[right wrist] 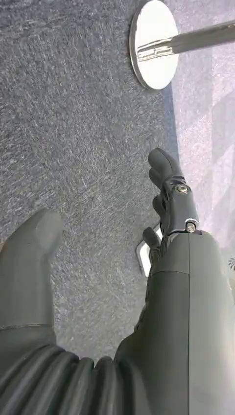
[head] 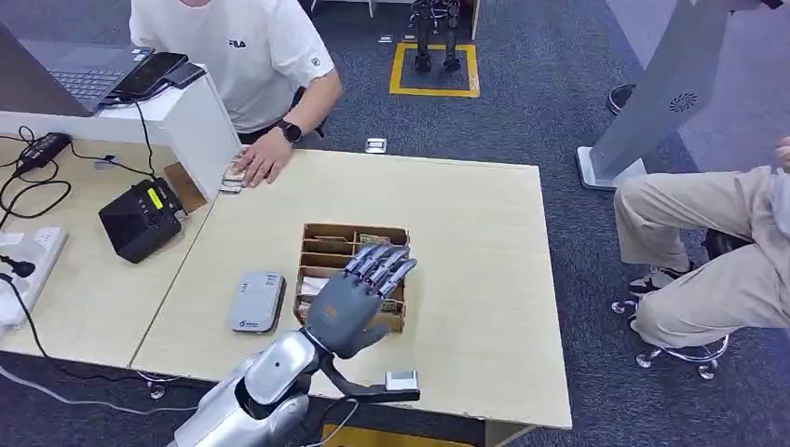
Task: Pass the card to the sensor for recognition and then transmit it.
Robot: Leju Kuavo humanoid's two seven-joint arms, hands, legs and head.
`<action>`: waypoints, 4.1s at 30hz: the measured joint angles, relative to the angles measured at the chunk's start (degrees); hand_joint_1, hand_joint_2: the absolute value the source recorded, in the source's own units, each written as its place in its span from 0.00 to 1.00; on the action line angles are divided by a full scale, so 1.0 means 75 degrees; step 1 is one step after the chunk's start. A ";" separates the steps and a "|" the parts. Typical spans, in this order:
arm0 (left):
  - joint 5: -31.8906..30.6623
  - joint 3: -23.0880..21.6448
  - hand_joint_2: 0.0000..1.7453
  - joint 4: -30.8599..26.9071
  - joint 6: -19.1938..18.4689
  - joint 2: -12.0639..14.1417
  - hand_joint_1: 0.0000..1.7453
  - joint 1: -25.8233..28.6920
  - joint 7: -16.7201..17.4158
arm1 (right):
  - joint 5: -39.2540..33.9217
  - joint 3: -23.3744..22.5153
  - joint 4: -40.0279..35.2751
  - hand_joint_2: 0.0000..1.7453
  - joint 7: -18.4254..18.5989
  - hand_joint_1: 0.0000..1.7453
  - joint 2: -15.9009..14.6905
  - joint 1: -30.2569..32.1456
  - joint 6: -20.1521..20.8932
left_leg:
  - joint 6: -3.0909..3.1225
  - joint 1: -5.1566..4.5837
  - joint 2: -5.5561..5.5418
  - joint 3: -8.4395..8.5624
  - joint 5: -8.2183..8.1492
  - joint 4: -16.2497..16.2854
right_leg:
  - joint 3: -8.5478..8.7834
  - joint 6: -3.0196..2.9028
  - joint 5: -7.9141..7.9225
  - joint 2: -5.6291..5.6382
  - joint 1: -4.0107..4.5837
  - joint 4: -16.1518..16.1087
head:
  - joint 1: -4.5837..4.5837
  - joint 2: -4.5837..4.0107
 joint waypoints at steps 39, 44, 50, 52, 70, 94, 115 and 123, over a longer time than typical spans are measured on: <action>-0.1670 0.0076 1.00 0.1172 -0.0283 0.0055 0.00 -0.0047 0.1979 | 0.0204 -0.0006 -0.0113 1.00 0.0466 0.00 0.0000 0.0091 0.0000 | 0.0000 0.0000 -0.0001 -0.0005 0.0000 0.0000 | 0.0000 0.0000 0.0000 -0.0001 0.0000 0.0000 | 0.0000 0.0000; -0.1681 0.0149 1.00 0.1233 -0.0338 0.0058 0.00 -0.0046 0.1987 | 0.0184 -0.0006 -0.0125 1.00 0.0466 0.00 0.0000 0.0099 0.0000 | 0.0000 0.0000 -0.0001 -0.0006 0.0000 0.0000 | -0.0001 0.0000 0.0000 -0.0001 0.0000 0.0000 | 0.0000 0.0000; -0.1862 0.0245 1.00 0.1285 -0.0464 0.0058 0.00 -0.0047 0.2133 | 0.0169 -0.0003 -0.0154 1.00 0.0548 0.00 0.0003 0.0106 0.0000 | 0.0001 0.0000 -0.0001 -0.0006 0.0000 0.0000 | -0.0001 0.0000 0.0000 -0.0001 0.0000 0.0000 | 0.0000 0.0000; -0.1905 0.0294 1.00 0.1297 -0.0501 0.0064 0.00 -0.0046 0.2177 | 0.0195 -0.0006 -0.0166 1.00 0.0609 0.00 0.0003 0.0108 0.0000 | 0.0001 0.0000 -0.0001 -0.0006 0.0000 0.0000 | -0.0001 0.0000 0.0000 -0.0001 0.0000 0.0000 | 0.0000 0.0000; 0.1755 0.0539 1.00 0.0603 0.0218 0.0029 0.00 0.0352 -0.0857 | 0.0047 -0.0006 -0.0192 1.00 0.0288 0.00 0.0003 0.0131 0.0000 | 0.0001 0.0000 -0.0002 -0.0009 0.0000 0.0000 | -0.0001 0.0000 0.0000 -0.0001 0.0000 0.0000 | 0.0000 0.0000; 0.0703 0.0539 1.00 0.0309 0.0017 0.0137 0.00 0.0418 0.0058 | 0.0084 -0.0003 -0.0189 1.00 0.0315 0.00 0.0003 0.0127 0.0000 | 0.0001 0.0000 -0.0002 -0.0009 0.0001 -0.0001 | -0.0002 0.0000 0.0000 -0.0002 0.0000 0.0000 | 0.0000 0.0000; 0.1181 0.0385 1.00 -0.0385 -0.0123 0.0230 0.00 0.0602 -0.0665 | -0.0058 -0.0003 -0.0189 1.00 0.0219 0.00 0.0006 0.0126 0.0000 | 0.0001 0.0000 -0.0002 -0.0007 0.0001 -0.0001 | -0.0002 0.0000 0.0000 -0.0001 0.0000 0.0000 | 0.0000 0.0000; 0.1178 0.0361 1.00 -0.0385 -0.0187 0.0227 0.00 0.0601 -0.0641 | -0.0061 -0.0003 -0.0186 1.00 0.0160 0.00 0.0006 0.0124 0.0000 | 0.0001 0.0000 -0.0002 -0.0007 0.0001 -0.0001 | -0.0003 0.0000 0.0000 -0.0001 0.0000 0.0000 | 0.0000 0.0000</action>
